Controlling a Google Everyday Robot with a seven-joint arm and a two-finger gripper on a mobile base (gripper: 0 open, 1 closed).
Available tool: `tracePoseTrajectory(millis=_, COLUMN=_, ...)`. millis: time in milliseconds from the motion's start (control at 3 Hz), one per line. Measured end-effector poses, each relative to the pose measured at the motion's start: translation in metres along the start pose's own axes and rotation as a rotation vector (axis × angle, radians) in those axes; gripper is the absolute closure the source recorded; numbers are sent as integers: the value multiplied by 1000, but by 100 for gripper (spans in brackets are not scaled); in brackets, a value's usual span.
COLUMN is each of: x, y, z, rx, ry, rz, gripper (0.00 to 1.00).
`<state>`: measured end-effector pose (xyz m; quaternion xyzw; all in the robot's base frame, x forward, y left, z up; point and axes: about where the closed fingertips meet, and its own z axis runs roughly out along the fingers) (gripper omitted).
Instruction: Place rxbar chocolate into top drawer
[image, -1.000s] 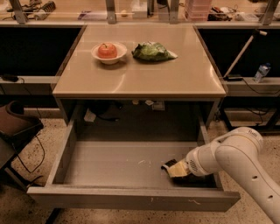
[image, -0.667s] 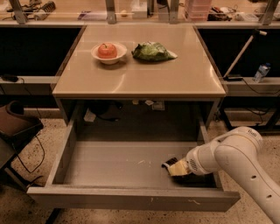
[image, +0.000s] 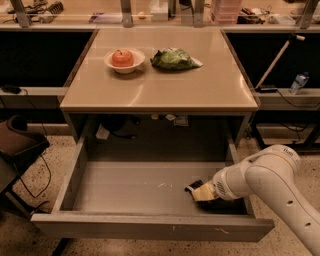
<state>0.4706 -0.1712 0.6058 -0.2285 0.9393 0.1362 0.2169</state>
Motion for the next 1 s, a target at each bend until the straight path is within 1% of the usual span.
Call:
tracePoseTrajectory(millis=667, x=0, y=0, z=0, rx=0, ry=0, rz=0, gripper=11)
tracePoseTrajectory(millis=1000, x=0, y=0, z=0, rx=0, ry=0, rz=0, gripper=0)
